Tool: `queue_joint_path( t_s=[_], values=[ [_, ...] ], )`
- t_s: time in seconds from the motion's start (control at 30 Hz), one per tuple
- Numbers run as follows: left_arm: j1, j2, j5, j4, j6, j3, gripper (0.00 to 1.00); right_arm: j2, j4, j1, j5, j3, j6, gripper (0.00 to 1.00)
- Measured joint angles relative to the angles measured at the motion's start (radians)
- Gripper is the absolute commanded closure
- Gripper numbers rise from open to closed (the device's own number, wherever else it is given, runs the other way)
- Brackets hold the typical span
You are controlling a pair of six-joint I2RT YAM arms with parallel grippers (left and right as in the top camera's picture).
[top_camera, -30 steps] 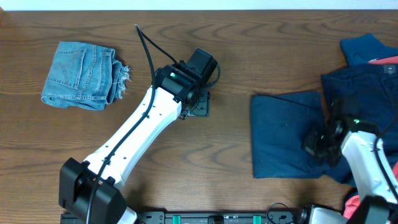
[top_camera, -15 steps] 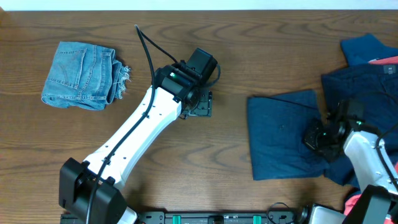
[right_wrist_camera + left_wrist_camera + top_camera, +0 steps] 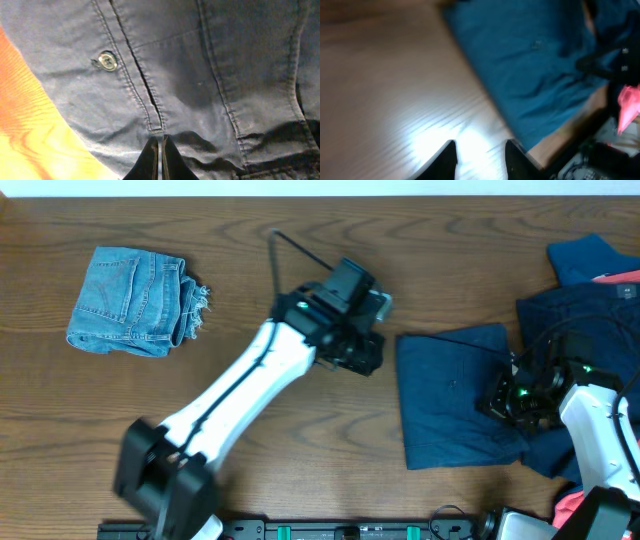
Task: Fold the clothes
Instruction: 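Release the shorts and reach the left gripper toward the folded shorts, then grasp the navy shorts' left and right edges with both grippers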
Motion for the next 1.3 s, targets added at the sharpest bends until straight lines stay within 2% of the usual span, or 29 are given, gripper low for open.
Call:
queue_joint_path(
  t_s=[0.17,0.23,0.4,0.53,0.73,0.9,1.0,1.07,1.3],
  values=[
    [-0.071,0.151,0.056,0.138,0.031,-0.002,0.94,-0.064,-0.049,-0.001,-0.003,0.090,-0.011,0.97],
    [-0.096,0.200,0.064,0.198,0.034,-0.003,0.94,-0.097,-0.073,-0.001,-0.003,0.122,-0.011,0.94],
    [-0.139,0.291,0.065,0.311,0.036,-0.004,0.94,-0.129,-0.153,-0.001,-0.004,0.137,-0.007,0.94],
    [-0.142,0.343,-0.047,0.301,-0.013,-0.004,0.94,-0.128,-0.196,-0.001,-0.004,0.137,-0.013,0.94],
    [-0.108,0.363,-0.318,0.156,-0.154,0.004,0.93,-0.128,-0.189,0.008,-0.003,0.133,-0.043,0.93],
    [-0.031,0.357,-0.436,0.072,-0.206,0.005,0.94,-0.128,-0.079,0.085,-0.005,0.055,-0.060,0.88],
    [0.010,0.355,-0.463,0.046,-0.211,0.005,0.94,-0.128,-0.021,0.143,0.010,-0.029,-0.053,0.94],
    [0.029,0.352,-0.459,0.045,-0.201,0.004,0.94,-0.127,0.008,0.170,0.038,-0.087,-0.022,0.99],
    [0.031,0.268,-0.342,0.080,-0.113,-0.009,0.84,-0.093,0.285,0.188,0.116,-0.290,0.157,0.99]
  ],
)
